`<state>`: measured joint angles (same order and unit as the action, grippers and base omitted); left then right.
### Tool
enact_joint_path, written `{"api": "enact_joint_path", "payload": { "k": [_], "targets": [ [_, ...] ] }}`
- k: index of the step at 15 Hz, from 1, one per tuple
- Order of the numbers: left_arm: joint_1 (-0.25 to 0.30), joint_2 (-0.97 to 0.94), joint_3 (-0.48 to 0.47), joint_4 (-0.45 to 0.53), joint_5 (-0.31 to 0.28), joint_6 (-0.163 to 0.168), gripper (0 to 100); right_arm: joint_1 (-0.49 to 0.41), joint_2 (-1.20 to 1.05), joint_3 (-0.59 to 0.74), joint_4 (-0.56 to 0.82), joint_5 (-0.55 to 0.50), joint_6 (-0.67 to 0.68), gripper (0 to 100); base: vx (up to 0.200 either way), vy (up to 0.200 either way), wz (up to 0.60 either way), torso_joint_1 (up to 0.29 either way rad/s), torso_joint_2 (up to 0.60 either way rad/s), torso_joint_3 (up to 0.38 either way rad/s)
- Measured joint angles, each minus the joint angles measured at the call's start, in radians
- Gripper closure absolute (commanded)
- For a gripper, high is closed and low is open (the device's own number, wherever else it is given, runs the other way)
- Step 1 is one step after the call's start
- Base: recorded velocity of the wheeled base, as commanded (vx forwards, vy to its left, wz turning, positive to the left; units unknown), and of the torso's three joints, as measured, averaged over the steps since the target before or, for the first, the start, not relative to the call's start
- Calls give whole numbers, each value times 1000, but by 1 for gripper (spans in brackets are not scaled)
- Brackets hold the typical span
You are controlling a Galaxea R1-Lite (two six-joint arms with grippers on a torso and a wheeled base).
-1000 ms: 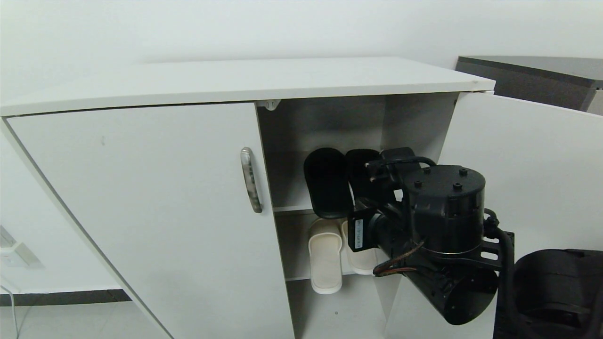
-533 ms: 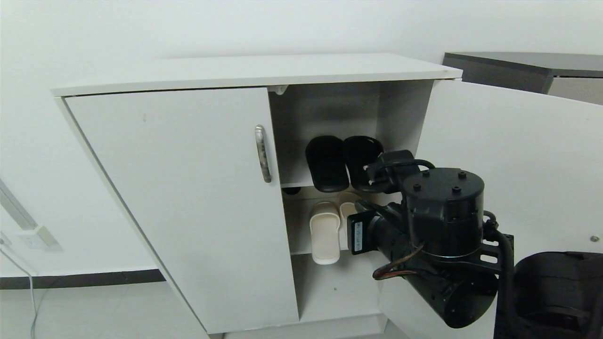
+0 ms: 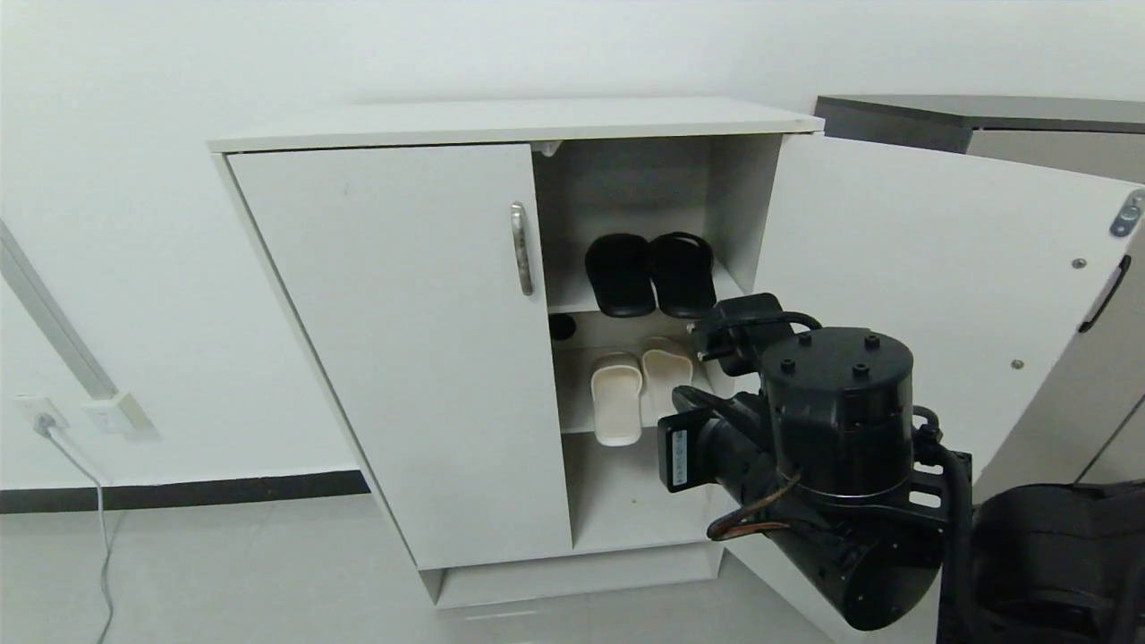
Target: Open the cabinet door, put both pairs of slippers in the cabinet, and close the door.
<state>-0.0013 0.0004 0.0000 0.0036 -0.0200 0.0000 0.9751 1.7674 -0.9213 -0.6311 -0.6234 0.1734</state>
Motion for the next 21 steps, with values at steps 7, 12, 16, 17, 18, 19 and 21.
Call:
{"api": "enact_joint_path", "payload": {
  "k": [7,12,16,17,18,19,21],
  "targets": [
    [0,0,0,0,0,0,100,1,1,15,1,18,0,100,-200,0,0,2,2,4],
    [0,0,0,-1,0,0,100,3,10,37,-2,23,1,100,-40,0,0,0,0,0],
    [0,0,0,0,0,0,100,-5,13,53,-3,54,2,100,0,0,0,0,0,0],
    [0,0,0,0,0,0,100,-10,14,61,-2,54,2,100,0,0,0,0,0,0],
    [-1,0,0,-1,0,-1,100,-14,14,66,-2,54,2,100,0,0,0,0,0,0],
    [0,0,0,-1,0,-1,100,-16,14,70,-2,54,3,100,0,0,0,0,0,0],
    [-1,0,0,0,0,-1,100,-16,15,75,-10,55,2,100,0,0,0,0,0,0]
  ]
}}
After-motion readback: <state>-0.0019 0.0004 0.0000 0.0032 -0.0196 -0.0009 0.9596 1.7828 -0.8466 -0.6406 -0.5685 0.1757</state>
